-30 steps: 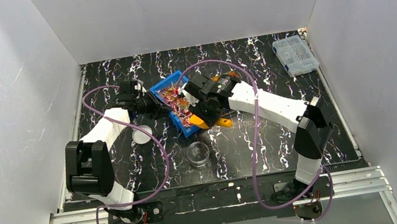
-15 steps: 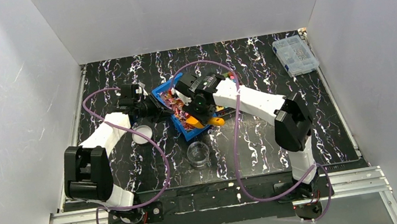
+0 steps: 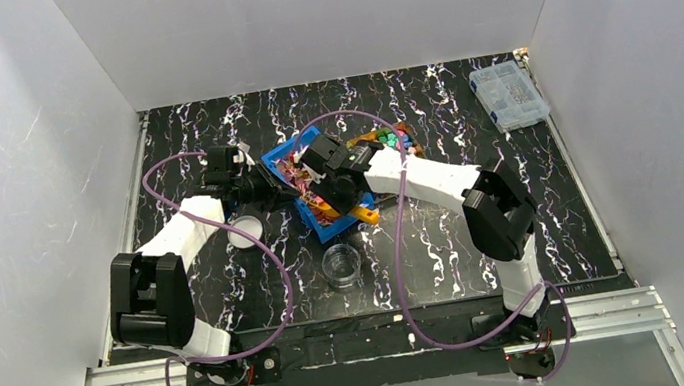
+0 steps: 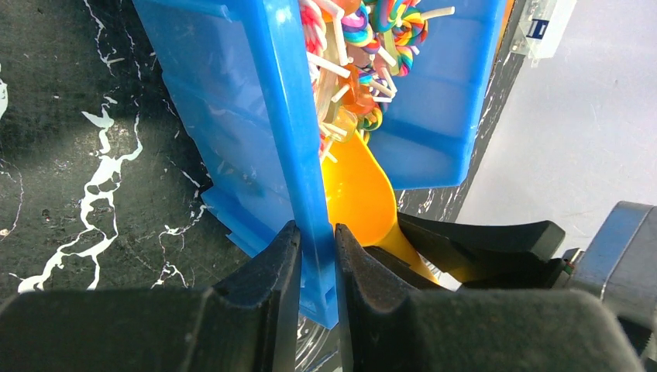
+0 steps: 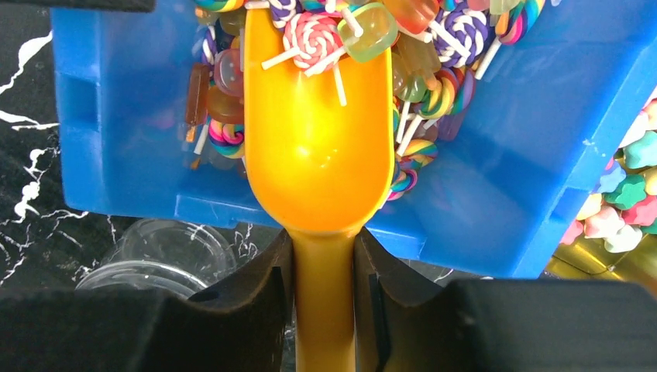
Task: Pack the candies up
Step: Scoop the fake candies from the storage box.
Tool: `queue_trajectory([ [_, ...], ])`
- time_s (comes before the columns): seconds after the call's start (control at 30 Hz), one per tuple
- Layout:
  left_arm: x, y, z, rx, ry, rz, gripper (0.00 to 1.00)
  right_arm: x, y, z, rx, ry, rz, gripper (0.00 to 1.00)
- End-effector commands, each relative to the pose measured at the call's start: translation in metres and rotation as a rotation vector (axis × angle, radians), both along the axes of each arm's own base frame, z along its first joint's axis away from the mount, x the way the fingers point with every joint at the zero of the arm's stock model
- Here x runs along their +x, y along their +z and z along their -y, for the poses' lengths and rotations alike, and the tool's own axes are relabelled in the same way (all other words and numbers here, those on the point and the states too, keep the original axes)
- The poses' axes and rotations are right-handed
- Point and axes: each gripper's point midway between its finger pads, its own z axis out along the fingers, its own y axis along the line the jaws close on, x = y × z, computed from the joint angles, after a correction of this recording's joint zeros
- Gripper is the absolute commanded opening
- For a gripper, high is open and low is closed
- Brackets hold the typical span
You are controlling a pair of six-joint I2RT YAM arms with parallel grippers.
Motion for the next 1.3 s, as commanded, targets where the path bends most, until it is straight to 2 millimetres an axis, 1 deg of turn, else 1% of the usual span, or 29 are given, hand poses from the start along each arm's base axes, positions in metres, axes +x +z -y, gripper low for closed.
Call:
queue_trajectory([
  [0.0, -0.026, 0.018, 0.018, -0.076, -0.123, 0.011, 0.00, 0.038, 0.023, -0.020, 0.157, -0.060, 0.195, 0.01],
  [0.07, -0.025, 0.017, 0.018, -0.072, -0.123, 0.010, 0.00, 0.037, 0.018, -0.019, 0.176, -0.051, 0.211, 0.01],
  [0.3, -0.019, 0.017, 0.017, -0.062, -0.118, 0.014, 0.00, 0.033, 0.031, -0.012, 0.241, -0.020, 0.281, 0.01],
  [0.33, -0.018, 0.018, 0.018, -0.063, -0.117, 0.015, 0.00, 0.032, 0.037, -0.011, 0.262, -0.017, 0.299, 0.01],
  [0.43, -0.017, 0.018, 0.018, -0.064, -0.117, 0.014, 0.01, 0.031, 0.046, -0.009, 0.308, -0.008, 0.342, 0.01],
  [0.53, -0.016, 0.019, 0.018, -0.059, -0.116, 0.013, 0.03, 0.029, 0.044, -0.005, 0.317, -0.008, 0.362, 0.01],
  [0.57, -0.015, 0.020, 0.018, -0.060, -0.117, 0.015, 0.05, 0.028, 0.040, -0.003, 0.311, -0.006, 0.358, 0.01],
  [0.7, -0.015, 0.022, 0.018, -0.062, -0.118, 0.017, 0.12, 0.031, 0.036, -0.004, 0.316, -0.014, 0.373, 0.01],
  [0.87, -0.015, 0.022, 0.017, -0.052, -0.121, 0.012, 0.27, 0.038, 0.031, -0.007, 0.305, -0.020, 0.386, 0.01],
  [1.07, -0.015, 0.027, 0.016, -0.035, -0.129, 0.021, 0.40, 0.039, 0.037, -0.007, 0.332, -0.026, 0.416, 0.01],
  [1.27, -0.013, 0.041, 0.014, -0.022, -0.136, 0.056, 0.53, 0.034, 0.043, 0.002, 0.324, -0.007, 0.435, 0.01],
])
